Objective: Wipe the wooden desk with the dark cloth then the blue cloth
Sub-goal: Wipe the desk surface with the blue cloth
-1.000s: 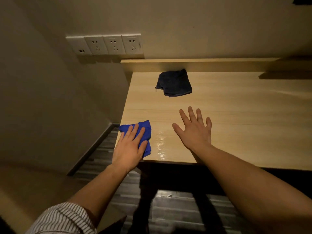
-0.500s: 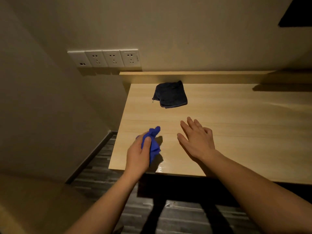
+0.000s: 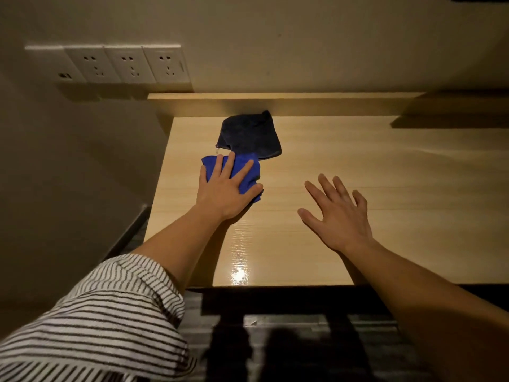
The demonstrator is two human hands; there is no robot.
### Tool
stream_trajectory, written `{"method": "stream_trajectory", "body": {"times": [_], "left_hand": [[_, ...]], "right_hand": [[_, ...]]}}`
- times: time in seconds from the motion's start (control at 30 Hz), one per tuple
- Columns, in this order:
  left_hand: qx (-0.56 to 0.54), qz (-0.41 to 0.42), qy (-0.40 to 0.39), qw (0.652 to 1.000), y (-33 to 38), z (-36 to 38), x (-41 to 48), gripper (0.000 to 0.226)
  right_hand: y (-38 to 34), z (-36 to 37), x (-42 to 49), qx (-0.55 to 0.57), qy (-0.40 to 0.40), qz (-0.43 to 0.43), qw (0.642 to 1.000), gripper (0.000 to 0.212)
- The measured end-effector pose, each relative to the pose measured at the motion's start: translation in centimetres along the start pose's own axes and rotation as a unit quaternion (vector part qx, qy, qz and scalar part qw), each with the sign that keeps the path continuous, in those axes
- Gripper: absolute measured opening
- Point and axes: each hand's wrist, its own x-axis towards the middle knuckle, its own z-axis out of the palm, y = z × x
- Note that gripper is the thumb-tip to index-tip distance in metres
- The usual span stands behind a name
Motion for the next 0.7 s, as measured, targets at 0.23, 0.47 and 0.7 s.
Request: {"method": "stream_trajectory", "body": {"times": [0.23, 0.47, 0.7], "left_hand": [[0.022, 0.014, 0.018, 1.000, 0.1, 0.4, -0.7, 0.078], [0.012, 0.008, 0.003, 1.000, 1.5, 1.3, -5.6, 0.071], [-0.004, -0.007, -0.009, 1.000, 4.1, 3.0, -12.2, 0.066]], "right_hand": [[-0.1, 0.0, 0.1, -0.001, -0.003, -0.003, 1.000, 0.075], [0.2, 0.2, 0.1, 0.001, -0.016, -0.014, 1.000, 0.076], [0.6, 0.3, 0.0, 0.021, -0.030, -0.031, 0.999, 0.076]]}}
